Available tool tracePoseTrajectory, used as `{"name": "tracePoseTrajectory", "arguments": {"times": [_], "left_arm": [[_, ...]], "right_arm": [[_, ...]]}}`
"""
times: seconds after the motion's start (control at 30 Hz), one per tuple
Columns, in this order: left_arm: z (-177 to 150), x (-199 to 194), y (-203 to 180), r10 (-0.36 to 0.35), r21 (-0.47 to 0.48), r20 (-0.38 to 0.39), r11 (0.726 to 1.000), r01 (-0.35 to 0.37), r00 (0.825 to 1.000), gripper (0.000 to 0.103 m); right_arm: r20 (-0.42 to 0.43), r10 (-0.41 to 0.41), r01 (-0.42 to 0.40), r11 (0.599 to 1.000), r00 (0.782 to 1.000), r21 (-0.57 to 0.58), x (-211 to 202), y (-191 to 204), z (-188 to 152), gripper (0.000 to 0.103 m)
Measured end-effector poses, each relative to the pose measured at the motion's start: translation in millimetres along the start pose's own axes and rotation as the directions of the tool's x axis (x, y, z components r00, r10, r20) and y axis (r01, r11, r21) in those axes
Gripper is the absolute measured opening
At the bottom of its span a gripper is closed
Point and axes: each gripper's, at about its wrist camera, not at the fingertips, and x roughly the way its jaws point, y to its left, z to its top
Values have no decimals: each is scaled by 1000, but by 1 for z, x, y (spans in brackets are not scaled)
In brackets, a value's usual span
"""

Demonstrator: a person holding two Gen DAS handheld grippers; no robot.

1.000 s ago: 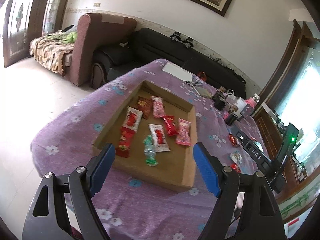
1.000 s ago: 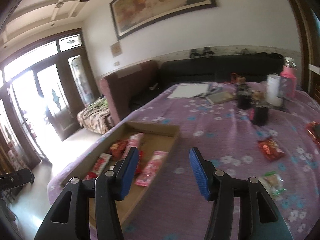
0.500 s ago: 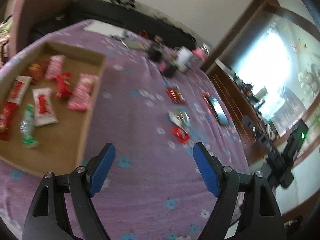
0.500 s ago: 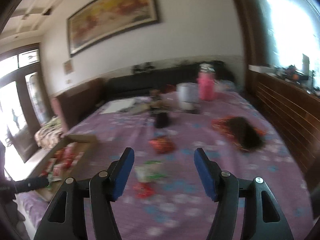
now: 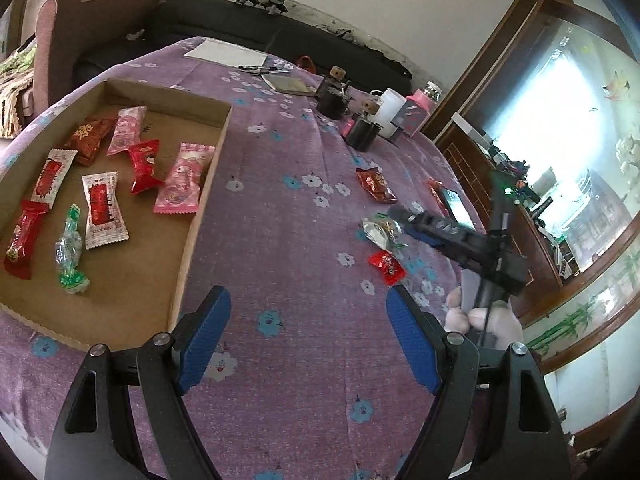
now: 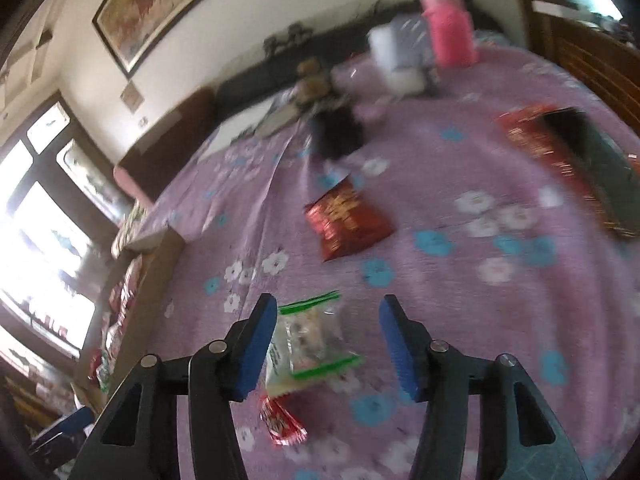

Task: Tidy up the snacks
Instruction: 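Move the right gripper to the clear green-striped packet and the left to the white packet, then grasp the white packet with the left gripper while the right grasps the clear packet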

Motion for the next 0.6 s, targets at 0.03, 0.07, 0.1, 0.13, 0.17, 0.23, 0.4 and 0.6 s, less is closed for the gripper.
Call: {"name": "tracePoseTrajectory", "arguments": {"times": [0.03,0.07,0.1,0.13,0.17,0.23,0.4,0.6], "left_arm": [[1,1,1,0,-3,1,1000,0,1000,80],[2,2,2,0,-5,0,1000,0,1000,80],[4,4,3,-1,-8,-2,1000,1,1000,80],[5,5,4,-1,-10,-5,1000,1,1000,80],[7,6,5,2,-10,-8,1000,-2,1000,80],[11,9,5,11,-6,-15,1000,-12,1000,80],[22,26,-7,20,21,-49,1000,-19,999,80],[35,67,-35,-20,49,-112,998,26,993,80]], "right_arm": [[-18,5,-5,1000,1000,-8,5,2,-3,37],[-31,16,-16,1000,999,-15,8,3,-6,32],[-35,31,-33,999,999,-32,7,7,-10,31],[-46,43,-45,998,998,-49,7,12,-13,31],[-56,60,-64,996,997,-61,4,15,-16,30],[-63,92,-98,991,994,-89,-1,24,-23,30],[-13,-158,153,970,987,-188,-4,28,-29,33],[-48,-16,11,995,999,-100,-10,7,-28,35]]}}
